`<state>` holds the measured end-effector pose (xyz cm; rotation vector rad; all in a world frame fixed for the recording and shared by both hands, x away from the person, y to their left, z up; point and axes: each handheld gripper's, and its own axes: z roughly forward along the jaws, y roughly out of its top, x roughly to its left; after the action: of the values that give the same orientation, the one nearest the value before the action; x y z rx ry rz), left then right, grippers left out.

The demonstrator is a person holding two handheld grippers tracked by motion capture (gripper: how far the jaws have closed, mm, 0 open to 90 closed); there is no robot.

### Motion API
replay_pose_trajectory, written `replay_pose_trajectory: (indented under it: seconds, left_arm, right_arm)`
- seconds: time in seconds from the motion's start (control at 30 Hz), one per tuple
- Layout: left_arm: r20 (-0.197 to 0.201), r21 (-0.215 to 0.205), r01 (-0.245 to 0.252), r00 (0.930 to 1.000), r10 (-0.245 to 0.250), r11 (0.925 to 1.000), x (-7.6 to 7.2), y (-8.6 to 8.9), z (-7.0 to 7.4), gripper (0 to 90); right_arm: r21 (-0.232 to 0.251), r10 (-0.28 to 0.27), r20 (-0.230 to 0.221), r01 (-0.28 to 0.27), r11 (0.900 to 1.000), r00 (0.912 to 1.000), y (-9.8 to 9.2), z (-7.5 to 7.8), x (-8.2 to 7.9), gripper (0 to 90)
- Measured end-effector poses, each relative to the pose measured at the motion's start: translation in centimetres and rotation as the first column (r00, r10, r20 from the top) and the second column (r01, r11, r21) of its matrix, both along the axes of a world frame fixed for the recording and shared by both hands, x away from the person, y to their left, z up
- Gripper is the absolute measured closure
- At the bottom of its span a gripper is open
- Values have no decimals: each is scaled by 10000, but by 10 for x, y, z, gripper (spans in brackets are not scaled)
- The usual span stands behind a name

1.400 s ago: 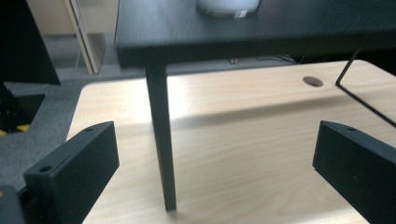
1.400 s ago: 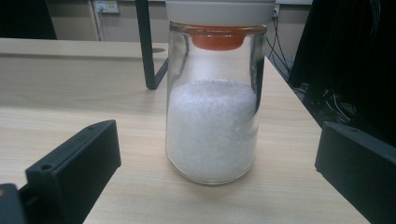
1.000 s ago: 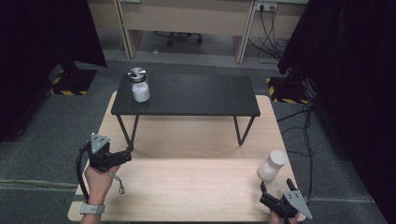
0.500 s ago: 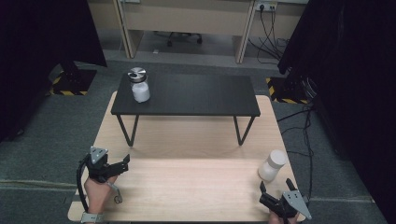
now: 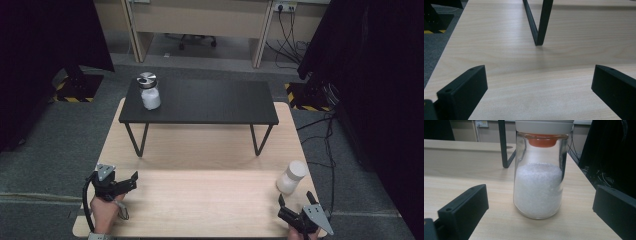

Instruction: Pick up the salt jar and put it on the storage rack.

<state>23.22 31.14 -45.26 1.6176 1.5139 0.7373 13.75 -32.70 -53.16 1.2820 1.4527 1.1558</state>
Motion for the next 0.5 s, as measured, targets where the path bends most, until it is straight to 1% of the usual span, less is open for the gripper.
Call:
replay_pose_trajectory:
  seconds: [0.27, 0.5]
  left_arm:
    - [-94, -175, -164, 9998, 162, 9997, -1, 5, -6, 0]
    - [-241, -294, -126, 9996, 119, 9995, 1, 5, -13, 0]
  right_arm:
    - [-65, 11, -38, -11, 10000, 10000, 1, 1, 0, 4]
    - [-85, 17, -71, -18, 10000, 10000, 1, 1, 1, 4]
